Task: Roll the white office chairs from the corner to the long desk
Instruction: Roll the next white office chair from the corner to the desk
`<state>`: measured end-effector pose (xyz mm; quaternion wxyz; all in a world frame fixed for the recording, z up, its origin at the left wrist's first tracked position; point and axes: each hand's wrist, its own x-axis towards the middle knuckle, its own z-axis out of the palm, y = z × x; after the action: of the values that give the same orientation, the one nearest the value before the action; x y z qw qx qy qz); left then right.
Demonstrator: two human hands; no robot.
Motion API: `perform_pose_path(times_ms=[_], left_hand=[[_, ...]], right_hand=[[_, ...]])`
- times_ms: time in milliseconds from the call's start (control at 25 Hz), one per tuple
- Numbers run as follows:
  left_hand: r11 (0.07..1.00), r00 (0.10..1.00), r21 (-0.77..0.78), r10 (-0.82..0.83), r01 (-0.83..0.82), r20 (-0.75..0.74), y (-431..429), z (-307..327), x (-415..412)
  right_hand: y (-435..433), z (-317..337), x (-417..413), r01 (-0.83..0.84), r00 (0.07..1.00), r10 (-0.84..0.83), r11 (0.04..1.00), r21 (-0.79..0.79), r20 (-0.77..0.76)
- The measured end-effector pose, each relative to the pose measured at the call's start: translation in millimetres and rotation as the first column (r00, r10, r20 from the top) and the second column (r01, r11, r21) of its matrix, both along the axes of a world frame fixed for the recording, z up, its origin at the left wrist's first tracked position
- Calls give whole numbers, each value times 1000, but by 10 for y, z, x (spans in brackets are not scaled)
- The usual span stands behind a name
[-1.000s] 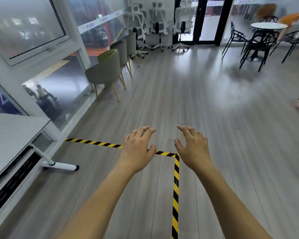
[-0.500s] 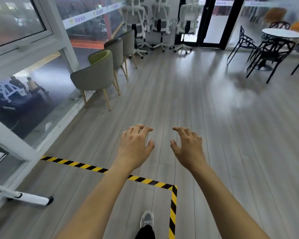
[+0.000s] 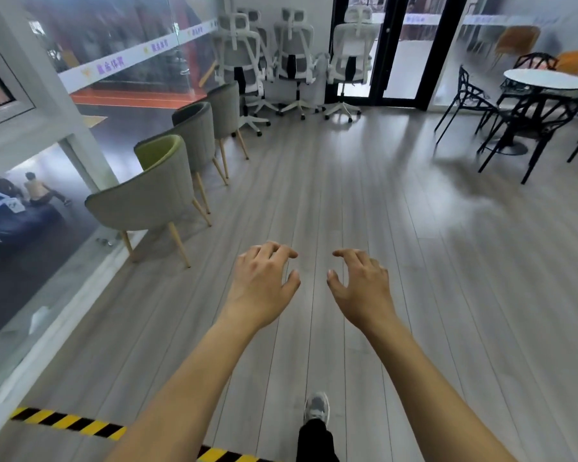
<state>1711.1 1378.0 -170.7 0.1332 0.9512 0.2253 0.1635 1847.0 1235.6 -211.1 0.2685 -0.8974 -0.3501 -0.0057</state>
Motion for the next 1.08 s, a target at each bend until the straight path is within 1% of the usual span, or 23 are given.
perform_pose_path(times_ms=[200, 480, 640, 800, 960, 1080], left_hand=[[1000, 998, -1, 11, -11, -63, 1034, -23, 1637], [997, 998, 26, 68, -68, 4, 2437, 133, 3473], [1000, 1000, -5, 16, -16, 9, 3292, 23, 4616], [999, 999, -50, -11, 12, 34, 4329, 30, 5779], [998, 998, -46, -34, 36, 58, 5236, 173, 6860], [998, 998, -40, -44, 47, 53, 5794, 213, 7557]], right_hand=[[1116, -67, 1567, -45, 998, 46, 999, 16, -38], [2508, 25, 3450, -103, 995, 102, 994, -25, -23], [3431, 4, 4596, -78, 997, 78, 997, -10, -6], [4454, 112, 5725, -52, 999, 52, 998, -20, 3], [5337, 297, 6791, -29, 999, 29, 1000, -8, 16], [5868, 292, 7515, -14, 1000, 14, 1000, -5, 5]])
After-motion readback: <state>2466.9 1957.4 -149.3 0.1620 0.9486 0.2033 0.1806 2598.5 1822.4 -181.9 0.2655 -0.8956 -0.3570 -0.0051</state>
